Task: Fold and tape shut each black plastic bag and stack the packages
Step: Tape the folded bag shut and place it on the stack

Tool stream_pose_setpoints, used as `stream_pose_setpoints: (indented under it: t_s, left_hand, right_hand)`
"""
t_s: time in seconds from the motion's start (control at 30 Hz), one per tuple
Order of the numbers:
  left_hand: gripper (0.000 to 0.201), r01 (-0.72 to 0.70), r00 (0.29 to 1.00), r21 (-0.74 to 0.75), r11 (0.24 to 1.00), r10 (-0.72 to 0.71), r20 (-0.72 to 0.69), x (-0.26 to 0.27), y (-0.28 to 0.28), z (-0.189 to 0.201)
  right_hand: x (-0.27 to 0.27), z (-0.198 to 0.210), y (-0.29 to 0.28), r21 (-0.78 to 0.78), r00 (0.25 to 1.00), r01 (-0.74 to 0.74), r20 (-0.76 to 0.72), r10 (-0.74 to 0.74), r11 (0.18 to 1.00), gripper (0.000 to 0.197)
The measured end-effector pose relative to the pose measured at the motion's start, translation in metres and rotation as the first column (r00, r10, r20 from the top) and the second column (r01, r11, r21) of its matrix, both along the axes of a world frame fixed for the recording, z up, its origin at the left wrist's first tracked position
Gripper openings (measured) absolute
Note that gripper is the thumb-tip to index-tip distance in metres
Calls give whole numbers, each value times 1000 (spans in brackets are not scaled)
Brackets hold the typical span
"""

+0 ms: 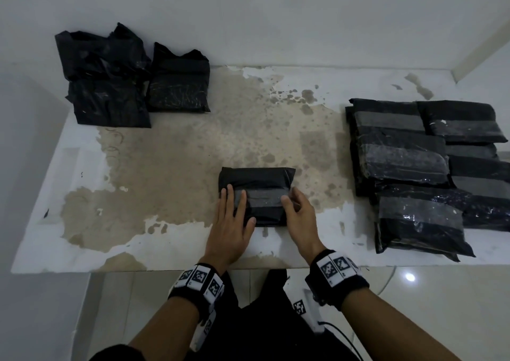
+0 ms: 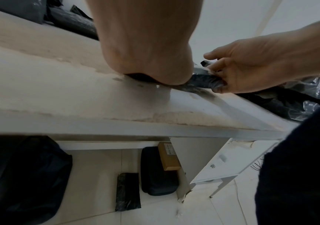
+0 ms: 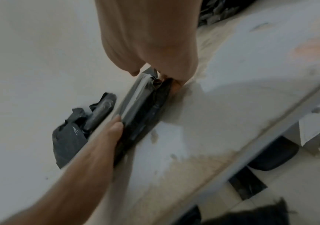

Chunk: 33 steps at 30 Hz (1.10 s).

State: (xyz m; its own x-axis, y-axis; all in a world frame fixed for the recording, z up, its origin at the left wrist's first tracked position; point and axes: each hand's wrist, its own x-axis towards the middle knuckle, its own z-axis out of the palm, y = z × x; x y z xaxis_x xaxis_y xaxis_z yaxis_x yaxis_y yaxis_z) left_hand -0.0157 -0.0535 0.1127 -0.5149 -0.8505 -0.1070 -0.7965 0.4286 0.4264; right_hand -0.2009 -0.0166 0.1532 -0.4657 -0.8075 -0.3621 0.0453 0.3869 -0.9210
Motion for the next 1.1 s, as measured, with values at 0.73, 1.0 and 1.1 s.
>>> stream_pose_setpoints:
  t_s: [0.73, 1.0, 1.1]
  left_hand:
    - [38, -381, 626, 659, 649, 705, -333, -36, -44, 47]
    - [34, -326, 643, 710, 624, 697, -317, -31, -47, 53]
    - [45, -334, 713, 649, 684, 633, -300, -31, -45, 52]
  right_hand:
    - [-21, 7, -19, -60, 925, -57, 372, 76, 997, 27]
    - [-29, 10, -20, -56, 922, 1, 386, 21, 998, 28]
    - [-32, 12, -18, -54, 936, -48, 345, 64, 997, 31]
